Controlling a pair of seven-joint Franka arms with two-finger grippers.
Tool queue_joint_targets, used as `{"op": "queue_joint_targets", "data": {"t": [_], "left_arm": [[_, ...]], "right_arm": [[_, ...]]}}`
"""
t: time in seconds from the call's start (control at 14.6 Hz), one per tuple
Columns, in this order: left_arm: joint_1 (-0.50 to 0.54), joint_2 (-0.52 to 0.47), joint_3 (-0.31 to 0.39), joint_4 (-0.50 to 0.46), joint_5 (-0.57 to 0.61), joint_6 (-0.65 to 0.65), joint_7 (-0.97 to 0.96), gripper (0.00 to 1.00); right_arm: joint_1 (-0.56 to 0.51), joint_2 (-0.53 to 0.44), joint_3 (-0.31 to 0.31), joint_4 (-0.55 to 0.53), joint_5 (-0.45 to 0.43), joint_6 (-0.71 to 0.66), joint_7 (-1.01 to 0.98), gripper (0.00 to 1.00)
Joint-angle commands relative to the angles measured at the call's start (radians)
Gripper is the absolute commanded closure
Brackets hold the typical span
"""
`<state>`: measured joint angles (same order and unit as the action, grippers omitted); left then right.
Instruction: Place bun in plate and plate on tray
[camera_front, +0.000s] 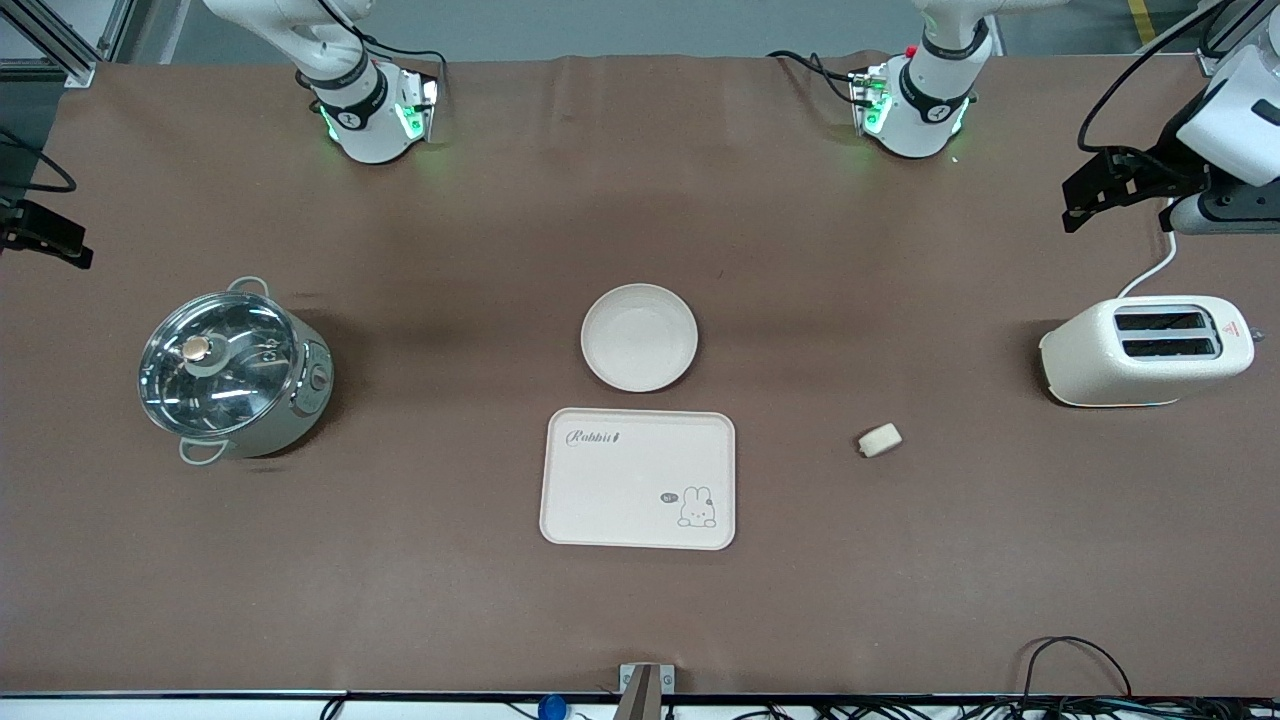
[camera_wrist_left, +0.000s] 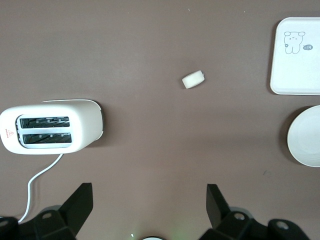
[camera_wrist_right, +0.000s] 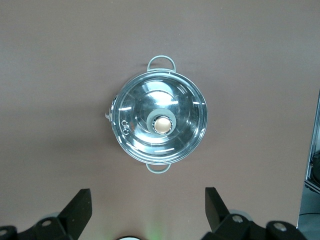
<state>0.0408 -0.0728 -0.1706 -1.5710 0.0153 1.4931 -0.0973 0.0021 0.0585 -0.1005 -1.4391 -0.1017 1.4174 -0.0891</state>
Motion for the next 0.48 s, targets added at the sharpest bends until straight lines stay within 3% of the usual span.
{"op": "queue_joint_targets", "data": {"t": [0.0, 0.41], "left_arm": [[0.004, 0.011, 0.0, 0.026, -0.002, -0.019, 0.015, 0.0], [-0.015, 0.157, -0.01, 0.094, 0.006, 0.01, -0.007, 0.0]], "right_arm": [[-0.025, 0.001, 0.008, 0.019, -0.015, -0.002, -0.017, 0.0], [-0.005, 0.03, 0.015, 0.042, 0.109, 0.017, -0.006, 0.0]]}}
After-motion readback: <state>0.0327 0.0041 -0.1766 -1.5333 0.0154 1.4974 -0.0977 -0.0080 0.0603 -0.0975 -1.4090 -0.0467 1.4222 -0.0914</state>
